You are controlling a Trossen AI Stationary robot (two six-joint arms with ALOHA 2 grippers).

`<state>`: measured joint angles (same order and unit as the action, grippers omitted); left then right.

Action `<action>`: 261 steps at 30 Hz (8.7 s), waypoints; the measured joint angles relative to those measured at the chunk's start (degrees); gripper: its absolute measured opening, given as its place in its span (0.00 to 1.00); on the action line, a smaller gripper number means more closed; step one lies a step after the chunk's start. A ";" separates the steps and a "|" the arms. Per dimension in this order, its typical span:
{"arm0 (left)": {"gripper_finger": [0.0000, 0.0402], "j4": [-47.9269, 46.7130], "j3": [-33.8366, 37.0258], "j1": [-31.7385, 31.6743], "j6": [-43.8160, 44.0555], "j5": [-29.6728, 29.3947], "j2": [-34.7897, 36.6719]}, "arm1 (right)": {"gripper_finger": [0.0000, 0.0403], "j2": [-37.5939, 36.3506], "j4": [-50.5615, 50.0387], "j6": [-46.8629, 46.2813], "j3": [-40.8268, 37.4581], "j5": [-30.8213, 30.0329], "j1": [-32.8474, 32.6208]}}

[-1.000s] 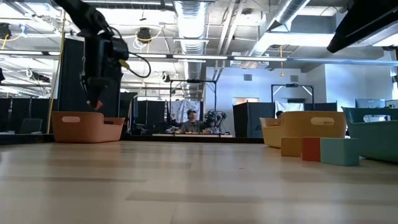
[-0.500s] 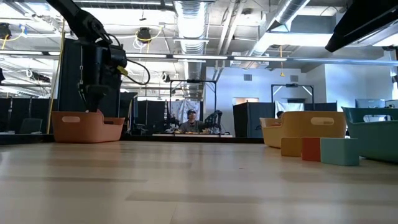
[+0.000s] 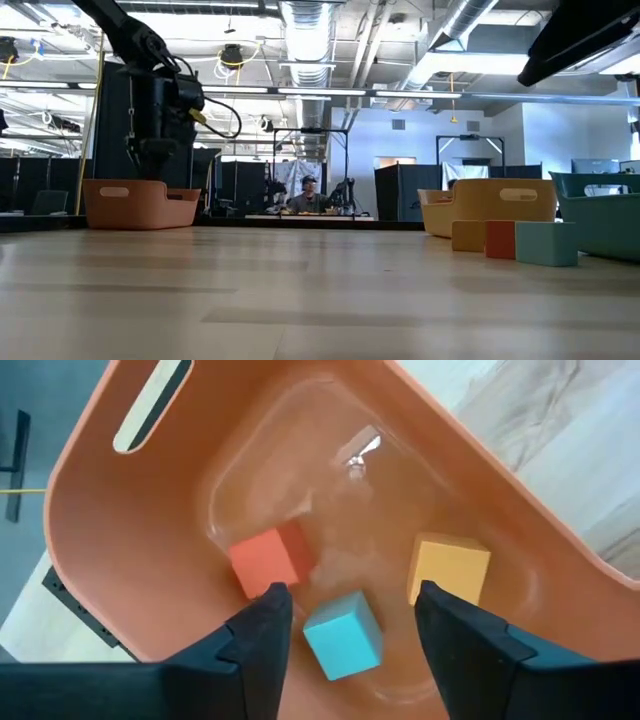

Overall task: Sort blocks by size
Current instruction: Put the square orange block into the orange bin

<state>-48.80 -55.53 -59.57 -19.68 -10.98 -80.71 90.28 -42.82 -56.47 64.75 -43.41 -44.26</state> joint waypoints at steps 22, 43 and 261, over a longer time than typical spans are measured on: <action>0.52 2.20 -6.77 18.52 3.18 -0.11 1.97 | 0.63 0.00 -4.66 7.59 -0.04 16.86 10.22; 0.52 13.17 -6.80 52.03 7.35 0.21 1.92 | 0.63 5.38 -11.74 23.07 -0.02 39.09 23.97; 0.32 2.30 -1.35 7.89 5.38 -8.58 7.07 | 0.63 6.82 5.19 24.98 10.62 -0.36 3.17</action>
<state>-46.50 -56.88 -51.68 -14.31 -19.57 -73.64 97.10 -37.63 -31.48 75.37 -43.77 -41.10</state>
